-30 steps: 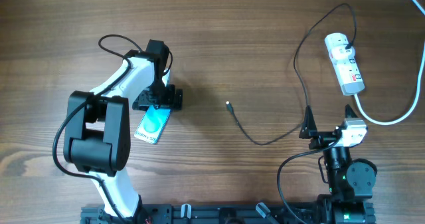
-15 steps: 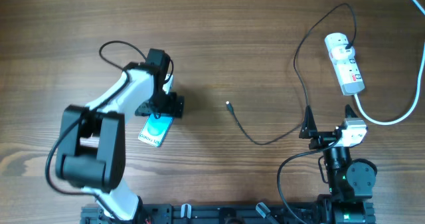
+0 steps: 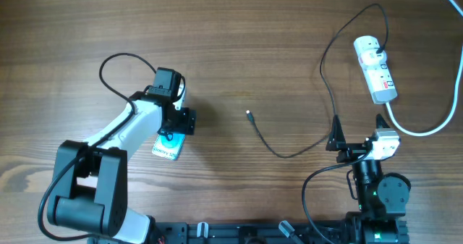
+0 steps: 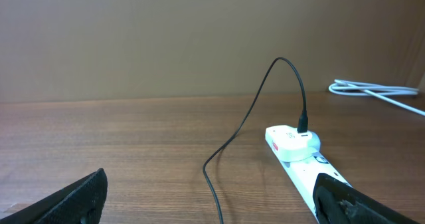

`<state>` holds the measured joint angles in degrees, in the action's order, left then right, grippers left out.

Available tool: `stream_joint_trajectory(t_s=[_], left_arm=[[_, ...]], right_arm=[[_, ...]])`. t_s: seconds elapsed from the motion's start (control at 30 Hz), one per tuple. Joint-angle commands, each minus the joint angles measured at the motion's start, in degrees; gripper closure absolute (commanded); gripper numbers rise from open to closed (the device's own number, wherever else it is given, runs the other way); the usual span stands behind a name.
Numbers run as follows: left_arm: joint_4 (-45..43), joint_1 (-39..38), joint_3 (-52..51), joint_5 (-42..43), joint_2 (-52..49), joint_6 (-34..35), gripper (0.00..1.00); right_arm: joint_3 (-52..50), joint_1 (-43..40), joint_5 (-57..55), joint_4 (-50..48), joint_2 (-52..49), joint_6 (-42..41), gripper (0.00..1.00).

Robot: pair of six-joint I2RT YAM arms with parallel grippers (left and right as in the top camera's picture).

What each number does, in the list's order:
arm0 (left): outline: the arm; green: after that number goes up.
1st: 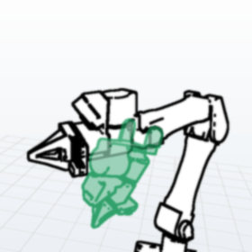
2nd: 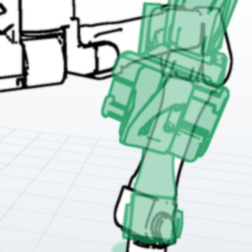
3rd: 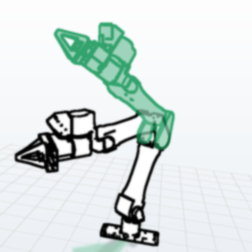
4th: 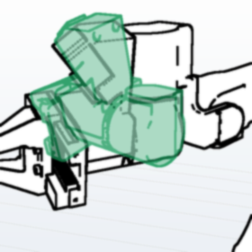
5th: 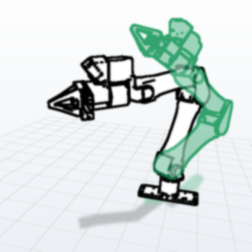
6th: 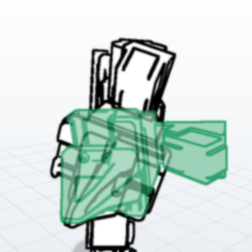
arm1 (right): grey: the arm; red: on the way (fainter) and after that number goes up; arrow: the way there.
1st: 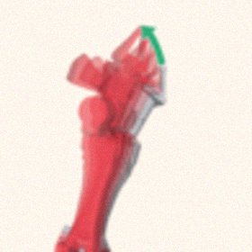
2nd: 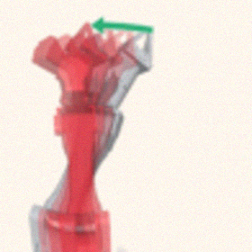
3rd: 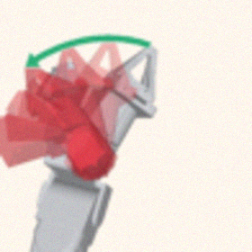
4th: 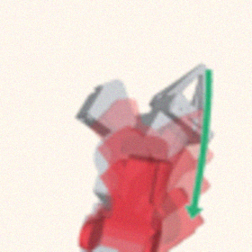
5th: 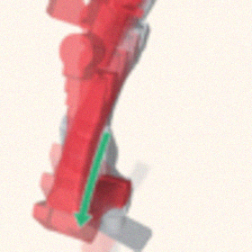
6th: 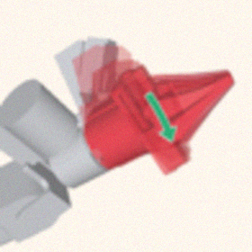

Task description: Plug charger to phone and switch on socket

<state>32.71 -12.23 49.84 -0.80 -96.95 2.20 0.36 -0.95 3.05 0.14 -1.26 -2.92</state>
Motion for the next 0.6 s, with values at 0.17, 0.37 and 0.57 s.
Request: stream_joint_trajectory(t_s=[0.17, 0.37, 0.57], left_arm=[[-10.32, 0.11, -2.78, 3.48, -3.28, 4.31, 0.29], [-20.02, 0.13, -2.64, 3.02, -3.28, 8.81, 0.08], [-8.48, 0.11, -2.1, 5.97, -2.8, 10.71, 0.0]], right_arm=[[-0.07, -0.35, 0.87, -0.2, 0.46, -0.48, 0.0], [-0.07, -0.35, 0.85, -0.2, 0.46, -0.46, 0.0], [-0.07, -0.35, 0.87, -0.2, 0.46, -0.48, 0.0]])
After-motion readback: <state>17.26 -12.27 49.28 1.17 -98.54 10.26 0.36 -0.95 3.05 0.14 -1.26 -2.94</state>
